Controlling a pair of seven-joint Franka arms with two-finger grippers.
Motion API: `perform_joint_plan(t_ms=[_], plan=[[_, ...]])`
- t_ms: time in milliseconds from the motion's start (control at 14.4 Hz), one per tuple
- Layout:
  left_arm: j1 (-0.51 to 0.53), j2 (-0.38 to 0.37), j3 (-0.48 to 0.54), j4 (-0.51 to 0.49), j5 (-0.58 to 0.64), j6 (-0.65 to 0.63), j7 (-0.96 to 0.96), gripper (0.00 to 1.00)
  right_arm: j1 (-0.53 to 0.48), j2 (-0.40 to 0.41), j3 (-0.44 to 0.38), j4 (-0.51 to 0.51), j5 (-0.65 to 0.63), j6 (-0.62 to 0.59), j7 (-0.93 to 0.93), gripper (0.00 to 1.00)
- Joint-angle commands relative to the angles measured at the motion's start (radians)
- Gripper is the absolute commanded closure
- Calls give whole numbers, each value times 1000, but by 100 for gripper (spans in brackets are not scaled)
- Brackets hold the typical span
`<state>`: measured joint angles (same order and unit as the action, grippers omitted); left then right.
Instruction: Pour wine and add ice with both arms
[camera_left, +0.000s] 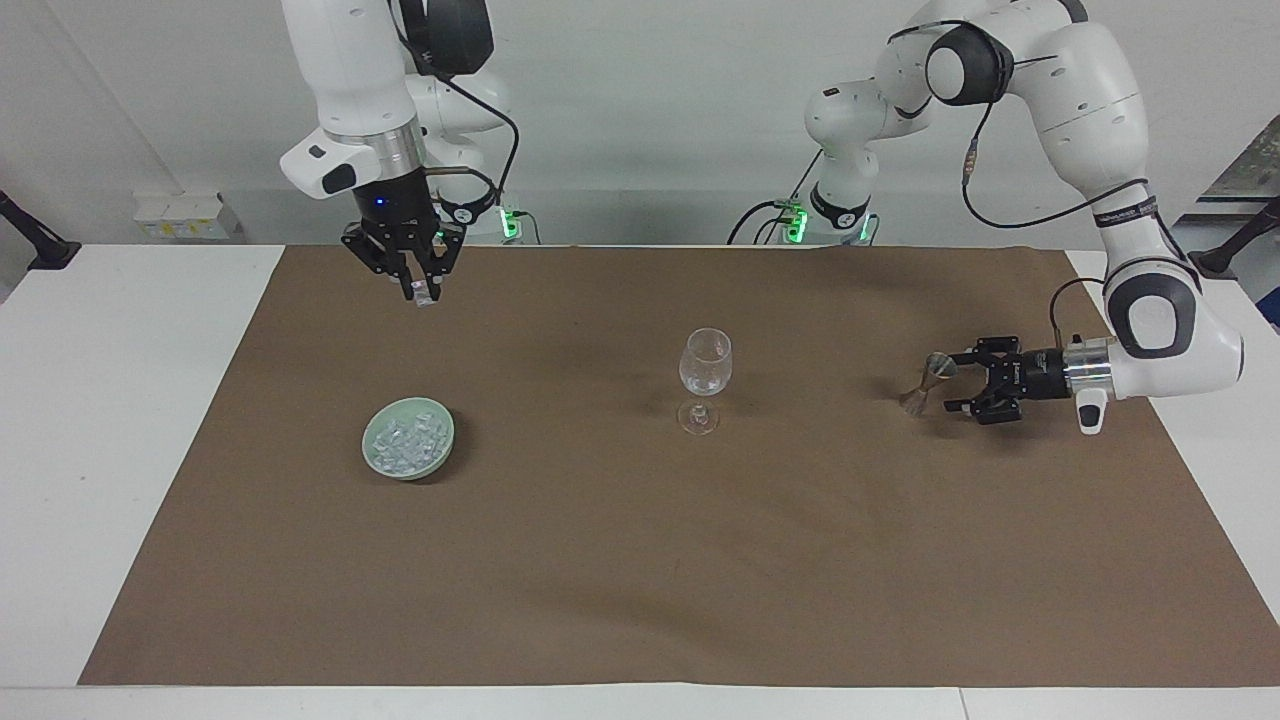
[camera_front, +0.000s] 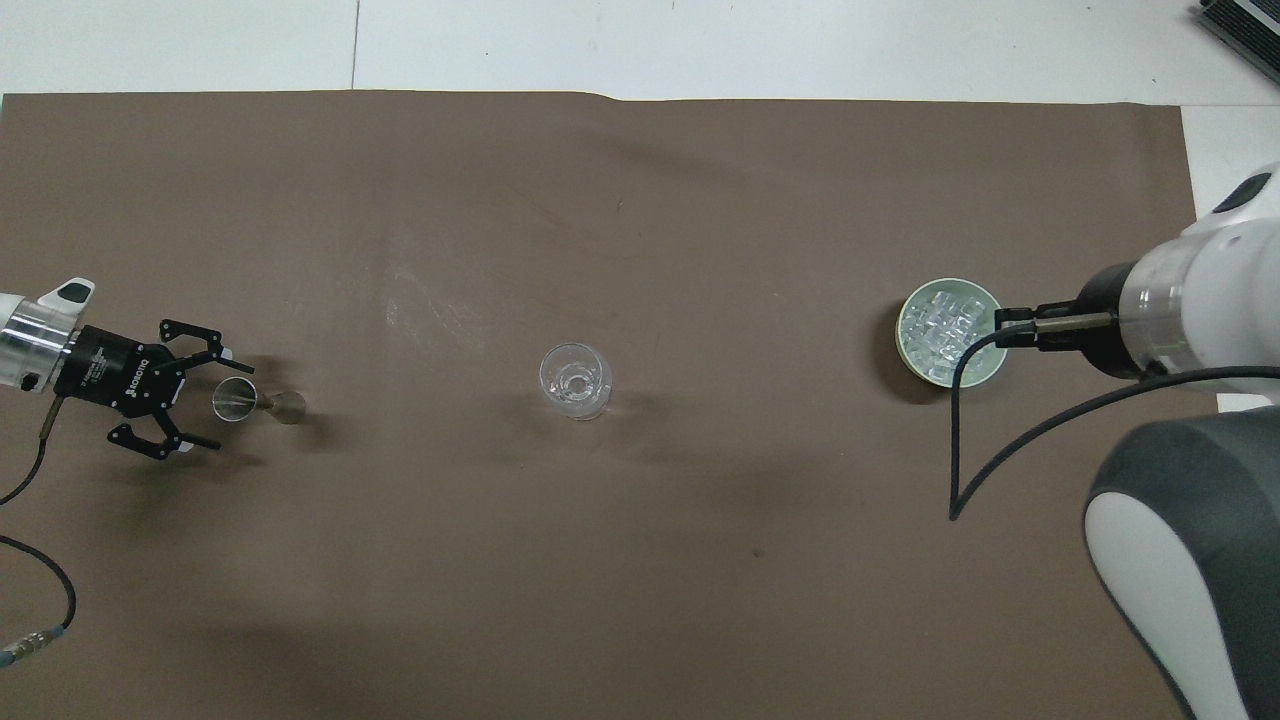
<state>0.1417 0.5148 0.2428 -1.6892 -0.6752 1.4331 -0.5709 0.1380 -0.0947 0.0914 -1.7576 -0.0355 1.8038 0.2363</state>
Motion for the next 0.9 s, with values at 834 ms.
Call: perform_joint_plan(t_ms=[834], plan=[[9,-22,26,378,146,-74,144,0,254,363,225,404,-58,-100,553,100]])
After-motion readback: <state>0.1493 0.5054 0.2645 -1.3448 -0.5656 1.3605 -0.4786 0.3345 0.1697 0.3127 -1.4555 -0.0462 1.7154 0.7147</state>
